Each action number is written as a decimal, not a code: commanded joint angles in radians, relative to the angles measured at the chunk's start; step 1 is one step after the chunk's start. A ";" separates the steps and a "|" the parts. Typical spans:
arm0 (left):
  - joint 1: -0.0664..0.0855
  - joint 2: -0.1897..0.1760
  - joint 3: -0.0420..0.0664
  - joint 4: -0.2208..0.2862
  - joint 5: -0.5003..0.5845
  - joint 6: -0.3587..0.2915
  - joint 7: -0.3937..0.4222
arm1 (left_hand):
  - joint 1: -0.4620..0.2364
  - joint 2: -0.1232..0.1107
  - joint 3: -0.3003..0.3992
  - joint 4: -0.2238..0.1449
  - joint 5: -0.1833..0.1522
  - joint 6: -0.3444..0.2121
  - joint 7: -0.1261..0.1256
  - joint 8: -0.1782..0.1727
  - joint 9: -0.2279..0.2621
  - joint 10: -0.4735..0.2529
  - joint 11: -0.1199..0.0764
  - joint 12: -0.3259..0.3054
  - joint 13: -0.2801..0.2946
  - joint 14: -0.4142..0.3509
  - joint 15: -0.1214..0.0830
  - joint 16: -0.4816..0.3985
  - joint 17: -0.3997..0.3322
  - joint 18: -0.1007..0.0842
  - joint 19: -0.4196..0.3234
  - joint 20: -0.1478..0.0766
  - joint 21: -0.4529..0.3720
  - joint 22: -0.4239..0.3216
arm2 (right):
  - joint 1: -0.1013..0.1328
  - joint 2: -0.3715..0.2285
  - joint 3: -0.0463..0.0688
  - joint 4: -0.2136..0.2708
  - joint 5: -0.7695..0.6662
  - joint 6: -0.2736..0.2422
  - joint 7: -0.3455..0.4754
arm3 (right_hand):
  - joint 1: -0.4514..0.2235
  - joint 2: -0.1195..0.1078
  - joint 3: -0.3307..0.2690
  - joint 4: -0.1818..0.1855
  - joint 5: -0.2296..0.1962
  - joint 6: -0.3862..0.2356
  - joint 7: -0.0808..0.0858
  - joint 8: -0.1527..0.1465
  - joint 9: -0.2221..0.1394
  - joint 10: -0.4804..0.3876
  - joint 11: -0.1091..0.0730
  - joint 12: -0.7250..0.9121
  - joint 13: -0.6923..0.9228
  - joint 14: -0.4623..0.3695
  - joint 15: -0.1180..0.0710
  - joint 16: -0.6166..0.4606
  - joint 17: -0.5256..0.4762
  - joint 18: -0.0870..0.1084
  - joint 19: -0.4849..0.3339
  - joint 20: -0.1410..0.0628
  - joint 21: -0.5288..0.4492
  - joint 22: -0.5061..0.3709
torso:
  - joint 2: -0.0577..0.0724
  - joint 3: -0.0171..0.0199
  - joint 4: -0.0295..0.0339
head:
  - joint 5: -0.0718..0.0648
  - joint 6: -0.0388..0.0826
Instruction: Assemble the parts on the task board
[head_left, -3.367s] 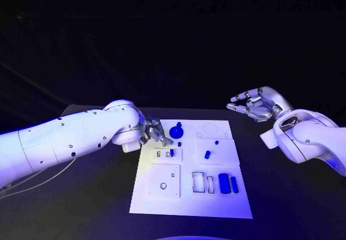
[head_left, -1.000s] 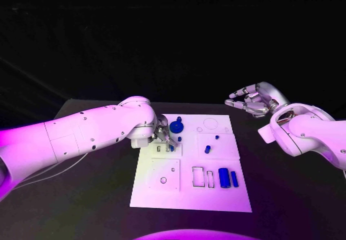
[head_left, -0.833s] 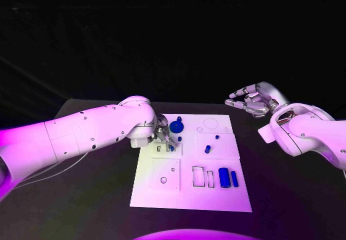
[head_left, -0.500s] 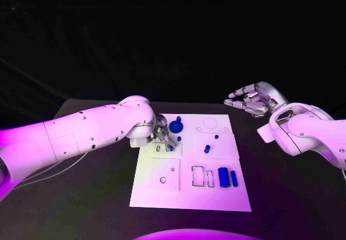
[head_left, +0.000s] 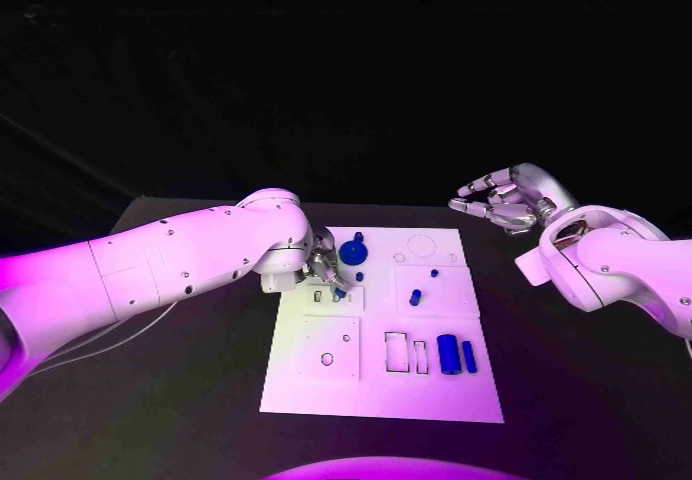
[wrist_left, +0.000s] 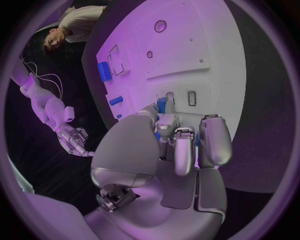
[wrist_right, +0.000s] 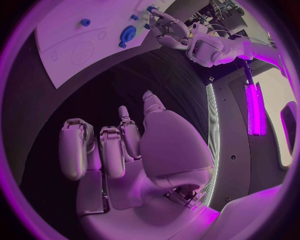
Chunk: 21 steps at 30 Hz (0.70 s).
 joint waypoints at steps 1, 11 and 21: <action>-0.002 0.000 -0.002 -0.002 0.022 0.005 -0.008 | 0.032 -0.036 0.195 -0.060 0.004 -0.001 0.008 0.015 0.019 -0.002 0.002 -0.010 -0.008 0.100 0.007 0.004 0.252 -0.020 0.001 0.001 0.006 0.003 | 0.000 0.001 0.000 -0.001 -0.013 0.020 -0.004 | 0.000 0.008 -0.007 -0.001 0.006 0.001 -0.004 0.004 -0.001 0.000 -0.003 -0.003 0.048 0.076 -0.008 -0.006 0.160 0.012 -0.007 -0.001 -0.006 0.074 | 0.000 -0.0001 0.0001 | 0.001 -0.001; -0.002 -0.016 -0.002 0.006 0.069 -0.023 0.001 | -0.069 -0.143 0.486 -0.128 -0.007 -0.007 0.012 0.049 0.066 0.012 0.011 -0.012 -0.012 0.099 0.009 0.001 0.248 -0.020 -0.002 0.008 0.010 0.010 | -0.002 0.001 -0.001 -0.003 -0.032 0.025 -0.007 | 0.001 0.008 -0.007 -0.002 0.007 0.001 -0.004 0.004 -0.002 0.002 -0.003 0.000 0.051 0.076 -0.008 -0.006 0.159 0.012 -0.007 -0.001 -0.007 0.074 | 0.000 0.0002 -0.0002 | 0.005 -0.001; -0.003 -0.064 -0.001 0.054 0.148 -0.166 0.035 | -0.112 -0.170 0.522 -0.168 -0.009 0.006 0.004 0.073 0.088 0.028 0.003 -0.002 -0.002 0.096 0.003 -0.005 0.237 -0.019 -0.002 0.003 0.011 0.011 | -0.002 -0.007 -0.001 -0.001 -0.038 0.024 -0.012 | 0.002 0.009 -0.009 -0.003 0.010 0.002 -0.004 0.005 -0.002 0.005 -0.004 0.002 0.054 0.075 -0.008 -0.007 0.155 0.013 -0.008 -0.002 -0.009 0.072 | 0.001 0.0004 0.0021 | 0.004 0.001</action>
